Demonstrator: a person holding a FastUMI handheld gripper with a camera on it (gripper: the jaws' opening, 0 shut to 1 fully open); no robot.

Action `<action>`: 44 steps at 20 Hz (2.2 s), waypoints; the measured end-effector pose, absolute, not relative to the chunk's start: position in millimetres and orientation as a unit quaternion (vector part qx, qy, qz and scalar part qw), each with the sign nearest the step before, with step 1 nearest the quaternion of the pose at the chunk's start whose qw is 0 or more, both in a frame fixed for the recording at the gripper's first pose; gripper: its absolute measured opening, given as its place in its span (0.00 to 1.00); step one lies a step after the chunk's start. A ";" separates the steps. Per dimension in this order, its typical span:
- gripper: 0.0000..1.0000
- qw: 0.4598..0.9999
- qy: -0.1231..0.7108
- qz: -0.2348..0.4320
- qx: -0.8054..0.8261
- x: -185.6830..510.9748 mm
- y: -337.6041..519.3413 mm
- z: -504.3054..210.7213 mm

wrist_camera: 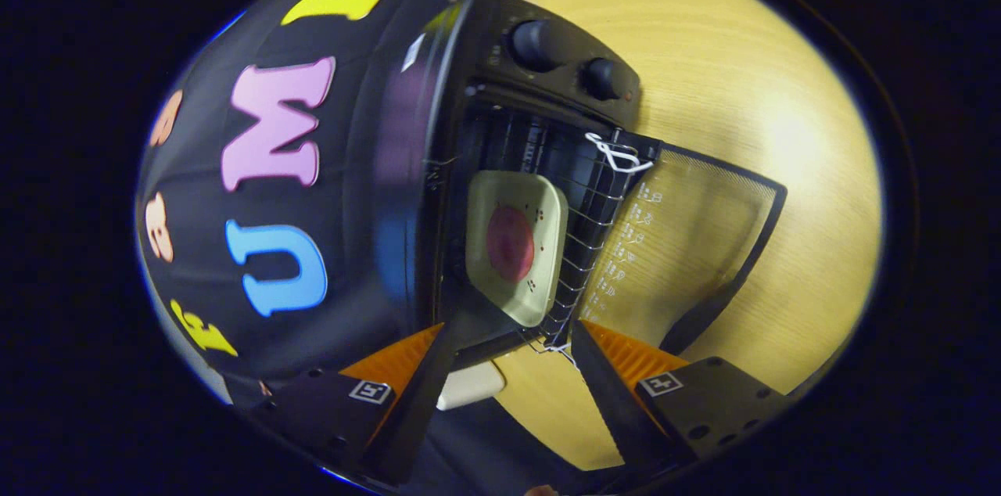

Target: Open the toaster oven, put the food inside, and close the toaster oven door.

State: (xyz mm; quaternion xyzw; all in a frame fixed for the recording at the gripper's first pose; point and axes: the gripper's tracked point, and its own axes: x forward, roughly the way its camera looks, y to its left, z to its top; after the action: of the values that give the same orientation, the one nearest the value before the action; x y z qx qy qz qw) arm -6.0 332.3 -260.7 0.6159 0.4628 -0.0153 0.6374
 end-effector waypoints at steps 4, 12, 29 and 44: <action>0.98 0.718 0.476 0.037 0.506 -38.8 313.0 -272.0; 0.98 0.792 0.499 0.075 0.344 -79.4 282.9 -300.9; 0.99 0.801 0.579 0.115 0.100 -136.3 310.9 -388.7; 0.98 0.833 0.540 0.101 0.060 -124.6 311.0 -375.0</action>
State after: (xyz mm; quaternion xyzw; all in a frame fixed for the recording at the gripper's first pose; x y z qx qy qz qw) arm -124.6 311.0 -375.0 0.0604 0.5403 0.1011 0.8332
